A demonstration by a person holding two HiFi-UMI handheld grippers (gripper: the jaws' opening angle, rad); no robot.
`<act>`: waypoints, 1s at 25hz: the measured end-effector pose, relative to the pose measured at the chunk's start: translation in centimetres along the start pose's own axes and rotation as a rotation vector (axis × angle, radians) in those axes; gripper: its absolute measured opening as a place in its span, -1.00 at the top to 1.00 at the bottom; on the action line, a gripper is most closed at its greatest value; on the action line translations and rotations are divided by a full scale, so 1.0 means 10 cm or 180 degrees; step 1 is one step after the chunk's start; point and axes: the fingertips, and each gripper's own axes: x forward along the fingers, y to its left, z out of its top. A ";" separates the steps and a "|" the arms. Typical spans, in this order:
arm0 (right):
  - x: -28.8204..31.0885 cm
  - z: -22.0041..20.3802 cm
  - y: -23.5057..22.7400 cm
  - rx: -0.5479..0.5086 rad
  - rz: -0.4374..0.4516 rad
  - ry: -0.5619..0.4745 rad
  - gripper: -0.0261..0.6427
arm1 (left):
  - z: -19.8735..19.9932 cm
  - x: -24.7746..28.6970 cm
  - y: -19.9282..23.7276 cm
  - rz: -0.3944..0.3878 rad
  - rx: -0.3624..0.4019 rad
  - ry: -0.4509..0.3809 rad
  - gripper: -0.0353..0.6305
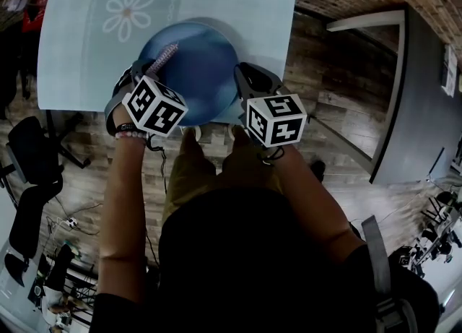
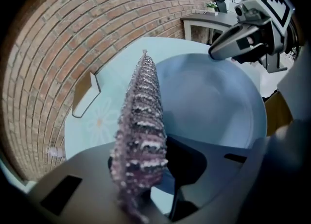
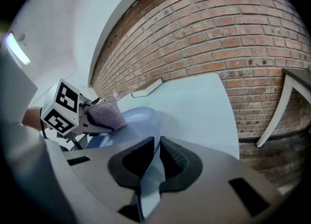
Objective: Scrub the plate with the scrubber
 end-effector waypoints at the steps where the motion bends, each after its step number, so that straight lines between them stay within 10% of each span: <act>1: 0.00 0.00 0.00 -0.0004 0.0005 0.0005 0.74 | -0.06 -0.02 -0.03 -0.0006 -0.0004 0.0060 0.68; 25: -0.01 -0.01 0.00 -0.0018 0.0053 0.0045 0.74 | -0.27 -0.47 -1.08 -0.1411 -0.0085 0.0130 0.68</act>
